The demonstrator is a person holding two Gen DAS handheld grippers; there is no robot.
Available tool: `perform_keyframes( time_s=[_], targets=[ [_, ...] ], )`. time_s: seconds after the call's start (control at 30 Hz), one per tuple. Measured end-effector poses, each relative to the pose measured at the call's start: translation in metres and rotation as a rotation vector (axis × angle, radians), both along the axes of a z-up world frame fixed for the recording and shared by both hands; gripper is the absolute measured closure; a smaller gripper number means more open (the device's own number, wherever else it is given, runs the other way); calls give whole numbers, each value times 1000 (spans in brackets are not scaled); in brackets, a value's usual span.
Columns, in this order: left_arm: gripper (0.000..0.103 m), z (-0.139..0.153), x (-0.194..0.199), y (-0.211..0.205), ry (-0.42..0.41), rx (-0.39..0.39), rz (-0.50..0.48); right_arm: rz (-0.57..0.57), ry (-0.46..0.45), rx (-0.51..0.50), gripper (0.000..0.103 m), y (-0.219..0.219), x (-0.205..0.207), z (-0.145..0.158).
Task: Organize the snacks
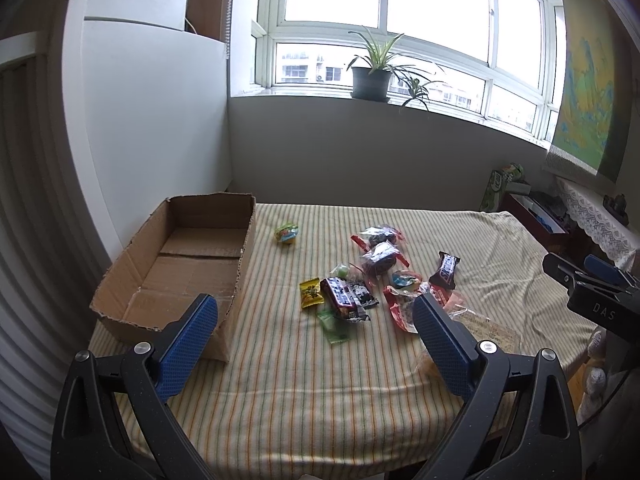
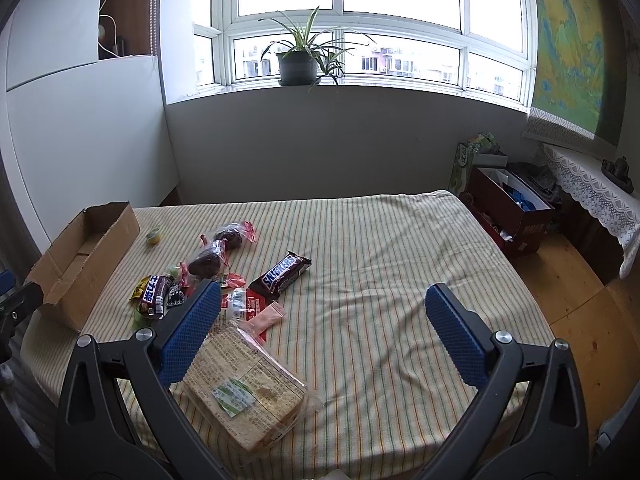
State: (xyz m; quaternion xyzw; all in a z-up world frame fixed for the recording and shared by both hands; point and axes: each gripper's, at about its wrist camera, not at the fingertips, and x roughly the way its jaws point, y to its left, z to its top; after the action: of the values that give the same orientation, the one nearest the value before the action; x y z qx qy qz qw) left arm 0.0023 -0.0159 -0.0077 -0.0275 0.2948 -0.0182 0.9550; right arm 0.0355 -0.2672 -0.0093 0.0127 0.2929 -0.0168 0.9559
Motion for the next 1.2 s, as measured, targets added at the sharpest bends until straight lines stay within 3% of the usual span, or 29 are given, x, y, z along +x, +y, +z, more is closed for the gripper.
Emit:
perform_keyframes(
  time_s=[0.17,0.53,0.6,0.73,0.8,1.03,1.2],
  targets=[
    [9,-7,2,-5,21,-9,-19,30,24,31,0,-8,4,-8],
    [18,-39,9,-20,153,-129,-123,196,157,115,0,-27,23,-38],
    [22,-45,9,-27,179,-146,-147,244,199,136,12,-26,27,-45],
    [25,-57,9,-38,242,-213,-199,335,290,221,18,-27,37,-60],
    [30,-62,8,-45,263,-226,-223,379,327,251,28,-27,41,-66],
    [35,-74,7,-67,343,-289,-307,483,436,322,31,-23,56,-82],
    [41,-82,13,-79,392,-326,-348,522,508,362,43,-23,66,-95]
  ],
)
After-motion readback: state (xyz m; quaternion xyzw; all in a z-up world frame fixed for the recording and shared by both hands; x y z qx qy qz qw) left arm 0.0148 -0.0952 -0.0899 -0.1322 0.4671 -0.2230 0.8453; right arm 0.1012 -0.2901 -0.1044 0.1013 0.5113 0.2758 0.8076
